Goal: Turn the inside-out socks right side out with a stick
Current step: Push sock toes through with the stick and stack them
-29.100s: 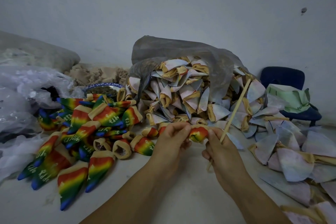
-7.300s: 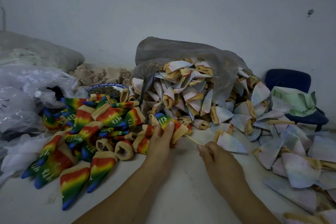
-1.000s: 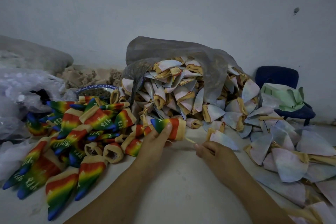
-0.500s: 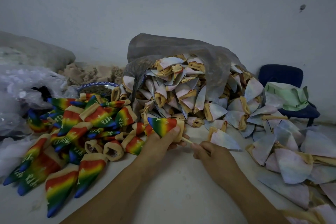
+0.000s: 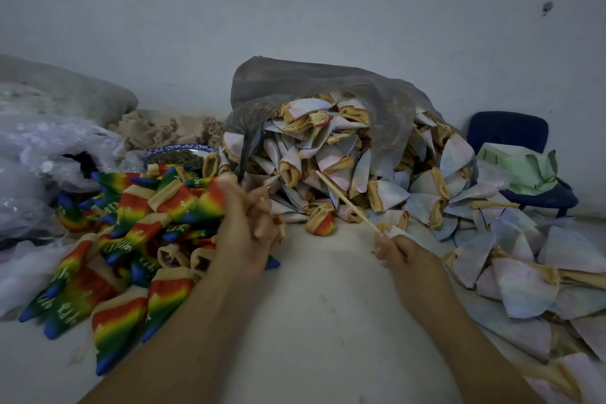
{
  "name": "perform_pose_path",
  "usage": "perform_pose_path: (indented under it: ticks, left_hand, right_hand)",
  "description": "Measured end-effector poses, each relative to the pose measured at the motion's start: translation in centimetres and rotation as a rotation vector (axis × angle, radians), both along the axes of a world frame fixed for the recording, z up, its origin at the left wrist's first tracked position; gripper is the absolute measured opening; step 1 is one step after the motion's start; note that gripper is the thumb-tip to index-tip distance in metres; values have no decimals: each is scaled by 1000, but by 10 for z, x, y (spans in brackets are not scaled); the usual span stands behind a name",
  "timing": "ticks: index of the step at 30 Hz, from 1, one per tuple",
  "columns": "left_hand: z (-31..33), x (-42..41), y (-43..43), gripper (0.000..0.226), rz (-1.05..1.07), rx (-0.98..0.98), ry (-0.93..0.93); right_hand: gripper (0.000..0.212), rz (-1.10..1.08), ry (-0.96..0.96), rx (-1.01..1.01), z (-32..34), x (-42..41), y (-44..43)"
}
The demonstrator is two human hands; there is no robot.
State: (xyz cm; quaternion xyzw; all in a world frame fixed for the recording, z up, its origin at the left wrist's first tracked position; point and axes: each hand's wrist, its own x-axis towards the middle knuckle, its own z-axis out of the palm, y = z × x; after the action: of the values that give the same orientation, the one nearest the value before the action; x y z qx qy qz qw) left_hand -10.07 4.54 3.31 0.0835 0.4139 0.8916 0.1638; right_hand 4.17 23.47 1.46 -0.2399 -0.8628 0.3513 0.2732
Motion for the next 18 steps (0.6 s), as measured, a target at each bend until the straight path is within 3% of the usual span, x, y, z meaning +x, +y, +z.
perform_pose_path:
  ticks: [1,3,9,14,18]
  left_hand:
    - [2,-5,-7,82,-36,135,-57]
    - [-1,-6,-11,87,-69,132,-28]
    - [-15,19,11,42,52,-601,490]
    - [-25,23,16,33,41,-726,652]
    - [-24,24,18,30,19,-760,695]
  right_hand:
    - [34,-16,27,7,0,2,-1]
    - [30,-48,44,41,1,5,-2]
    - [23,-174,32,48,1,8,13]
    - [26,-246,-18,137,1,6,23]
    - [31,-99,-267,242,-3,1,13]
